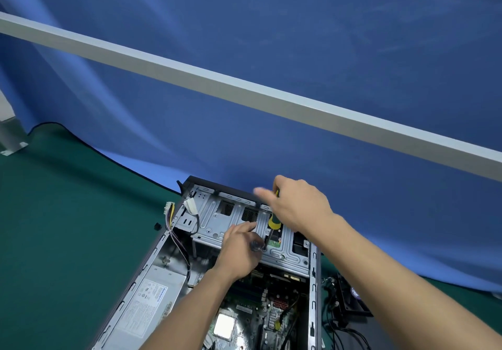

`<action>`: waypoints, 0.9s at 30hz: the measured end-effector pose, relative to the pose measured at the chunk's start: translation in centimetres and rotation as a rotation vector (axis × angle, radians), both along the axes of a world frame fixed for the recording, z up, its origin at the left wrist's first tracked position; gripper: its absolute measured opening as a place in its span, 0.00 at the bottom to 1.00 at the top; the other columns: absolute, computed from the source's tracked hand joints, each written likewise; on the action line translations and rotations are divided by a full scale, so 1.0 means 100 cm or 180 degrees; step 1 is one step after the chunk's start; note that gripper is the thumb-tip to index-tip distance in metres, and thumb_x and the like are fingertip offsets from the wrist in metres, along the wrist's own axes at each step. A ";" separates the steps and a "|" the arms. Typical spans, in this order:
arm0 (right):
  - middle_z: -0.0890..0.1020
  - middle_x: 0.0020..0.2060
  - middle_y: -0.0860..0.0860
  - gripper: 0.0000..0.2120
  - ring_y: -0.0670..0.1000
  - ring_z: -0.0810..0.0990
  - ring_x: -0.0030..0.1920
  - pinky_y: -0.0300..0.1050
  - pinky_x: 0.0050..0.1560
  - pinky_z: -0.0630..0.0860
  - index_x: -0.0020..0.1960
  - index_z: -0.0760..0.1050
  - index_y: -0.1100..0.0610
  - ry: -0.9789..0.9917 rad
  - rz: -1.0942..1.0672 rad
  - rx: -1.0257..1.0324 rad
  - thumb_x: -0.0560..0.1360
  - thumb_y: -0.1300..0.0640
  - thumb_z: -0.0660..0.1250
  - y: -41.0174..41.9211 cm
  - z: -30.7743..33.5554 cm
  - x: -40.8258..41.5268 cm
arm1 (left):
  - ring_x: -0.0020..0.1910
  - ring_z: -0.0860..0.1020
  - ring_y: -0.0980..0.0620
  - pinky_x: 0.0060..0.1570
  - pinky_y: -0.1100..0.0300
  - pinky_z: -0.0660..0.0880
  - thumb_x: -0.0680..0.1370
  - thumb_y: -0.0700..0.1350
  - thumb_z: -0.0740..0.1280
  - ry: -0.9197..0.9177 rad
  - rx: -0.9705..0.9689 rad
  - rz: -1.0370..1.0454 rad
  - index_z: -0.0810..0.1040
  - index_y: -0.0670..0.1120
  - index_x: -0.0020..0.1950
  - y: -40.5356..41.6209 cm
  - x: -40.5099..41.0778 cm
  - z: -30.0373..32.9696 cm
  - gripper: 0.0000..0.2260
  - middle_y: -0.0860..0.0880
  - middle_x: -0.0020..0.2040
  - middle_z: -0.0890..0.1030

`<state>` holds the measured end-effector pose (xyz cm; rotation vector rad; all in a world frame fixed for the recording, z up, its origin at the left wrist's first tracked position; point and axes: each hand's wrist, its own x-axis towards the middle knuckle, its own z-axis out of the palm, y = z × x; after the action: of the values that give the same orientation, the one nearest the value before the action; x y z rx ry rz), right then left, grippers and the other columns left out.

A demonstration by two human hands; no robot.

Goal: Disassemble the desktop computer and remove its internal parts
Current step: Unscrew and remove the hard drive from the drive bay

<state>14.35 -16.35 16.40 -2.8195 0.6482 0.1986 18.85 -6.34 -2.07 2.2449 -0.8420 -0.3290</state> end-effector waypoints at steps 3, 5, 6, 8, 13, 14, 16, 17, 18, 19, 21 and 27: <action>0.74 0.49 0.52 0.07 0.57 0.75 0.48 0.46 0.41 0.68 0.54 0.67 0.56 0.0051 0.0010 0.0472 0.77 0.56 0.59 -0.001 0.002 0.006 | 0.69 0.63 0.52 0.68 0.61 0.53 0.72 0.42 0.68 -0.0062 0.0114 -0.0025 0.83 0.54 0.48 -0.001 0.000 0.000 0.09 0.53 0.69 0.70; 0.72 0.48 0.52 0.11 0.54 0.74 0.46 0.45 0.39 0.67 0.54 0.65 0.55 0.0359 -0.0039 0.0640 0.73 0.57 0.62 0.000 0.009 0.007 | 0.69 0.63 0.52 0.69 0.60 0.53 0.72 0.42 0.69 -0.0075 0.0156 -0.0026 0.83 0.54 0.48 -0.002 0.000 0.001 0.09 0.54 0.69 0.70; 0.74 0.48 0.52 0.12 0.54 0.74 0.46 0.46 0.39 0.67 0.54 0.64 0.55 0.0443 -0.0109 0.0454 0.73 0.53 0.63 0.002 0.010 0.006 | 0.69 0.63 0.52 0.69 0.59 0.53 0.72 0.42 0.69 -0.0056 0.0129 -0.0025 0.83 0.53 0.48 -0.002 0.000 0.000 0.09 0.53 0.69 0.70; 0.77 0.50 0.53 0.16 0.55 0.73 0.45 0.46 0.40 0.65 0.53 0.65 0.56 0.0366 -0.0272 -0.0083 0.76 0.44 0.60 0.007 0.009 0.006 | 0.70 0.62 0.51 0.70 0.58 0.53 0.72 0.41 0.68 0.0009 0.0070 0.0026 0.83 0.52 0.49 -0.002 0.001 -0.005 0.09 0.53 0.69 0.70; 0.68 0.52 0.54 0.13 0.57 0.72 0.49 0.45 0.39 0.66 0.57 0.63 0.57 0.0621 -0.0079 0.0476 0.75 0.57 0.61 0.013 0.009 0.015 | 0.63 0.67 0.51 0.62 0.66 0.60 0.72 0.43 0.68 0.0014 0.0107 0.0120 0.81 0.51 0.46 -0.001 0.000 -0.004 0.06 0.54 0.60 0.75; 0.68 0.52 0.54 0.14 0.57 0.73 0.49 0.45 0.40 0.66 0.57 0.64 0.57 0.0822 -0.0032 0.0282 0.74 0.54 0.63 0.014 0.008 0.013 | 0.61 0.68 0.50 0.61 0.65 0.62 0.72 0.43 0.67 -0.0051 0.0160 0.0077 0.81 0.50 0.46 -0.001 0.000 -0.003 0.05 0.53 0.57 0.76; 0.75 0.53 0.53 0.14 0.57 0.76 0.52 0.44 0.44 0.66 0.56 0.71 0.55 0.1001 0.0062 -0.0382 0.75 0.48 0.62 0.015 -0.002 0.004 | 0.59 0.72 0.47 0.62 0.59 0.67 0.72 0.42 0.65 0.0007 0.0119 -0.0047 0.80 0.48 0.49 -0.001 0.001 -0.003 0.08 0.51 0.56 0.76; 0.77 0.54 0.53 0.14 0.57 0.77 0.54 0.44 0.45 0.66 0.56 0.73 0.54 0.1004 0.0107 -0.0577 0.76 0.47 0.60 0.016 -0.011 0.000 | 0.61 0.72 0.47 0.61 0.56 0.69 0.71 0.42 0.64 0.0135 0.0050 -0.0101 0.79 0.49 0.51 0.000 0.000 -0.001 0.11 0.51 0.59 0.76; 0.78 0.56 0.53 0.15 0.57 0.77 0.56 0.45 0.45 0.66 0.57 0.75 0.54 0.0986 0.0165 -0.0674 0.77 0.46 0.59 0.017 -0.022 -0.004 | 0.62 0.71 0.48 0.61 0.55 0.70 0.70 0.42 0.63 0.0263 0.0017 -0.0098 0.79 0.50 0.54 0.000 -0.001 0.002 0.14 0.52 0.62 0.75; 0.77 0.58 0.53 0.17 0.57 0.77 0.57 0.45 0.45 0.66 0.58 0.74 0.55 0.0958 0.0229 -0.0729 0.77 0.46 0.59 0.018 -0.032 -0.008 | 0.63 0.71 0.49 0.61 0.55 0.70 0.68 0.44 0.63 0.0353 -0.0022 -0.0037 0.78 0.52 0.56 0.000 -0.002 0.005 0.17 0.53 0.63 0.75; 0.72 0.59 0.53 0.21 0.57 0.74 0.59 0.47 0.46 0.67 0.61 0.70 0.55 0.0770 0.0226 -0.0742 0.74 0.44 0.61 0.015 -0.046 -0.009 | 0.61 0.71 0.50 0.61 0.55 0.68 0.65 0.50 0.63 0.0528 -0.0136 0.0111 0.75 0.56 0.61 0.002 -0.007 0.010 0.23 0.54 0.61 0.77; 0.64 0.70 0.48 0.25 0.55 0.64 0.67 0.49 0.65 0.64 0.72 0.59 0.49 0.0344 0.0864 0.0081 0.76 0.52 0.58 0.009 -0.078 0.009 | 0.70 0.61 0.52 0.73 0.51 0.45 0.73 0.52 0.62 -0.0392 0.0410 -0.0322 0.68 0.52 0.69 0.003 -0.007 0.005 0.23 0.53 0.66 0.71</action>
<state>15.21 -15.45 8.55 -2.8784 0.2779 0.4063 18.13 -6.06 -1.59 2.3658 -1.0276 -0.3019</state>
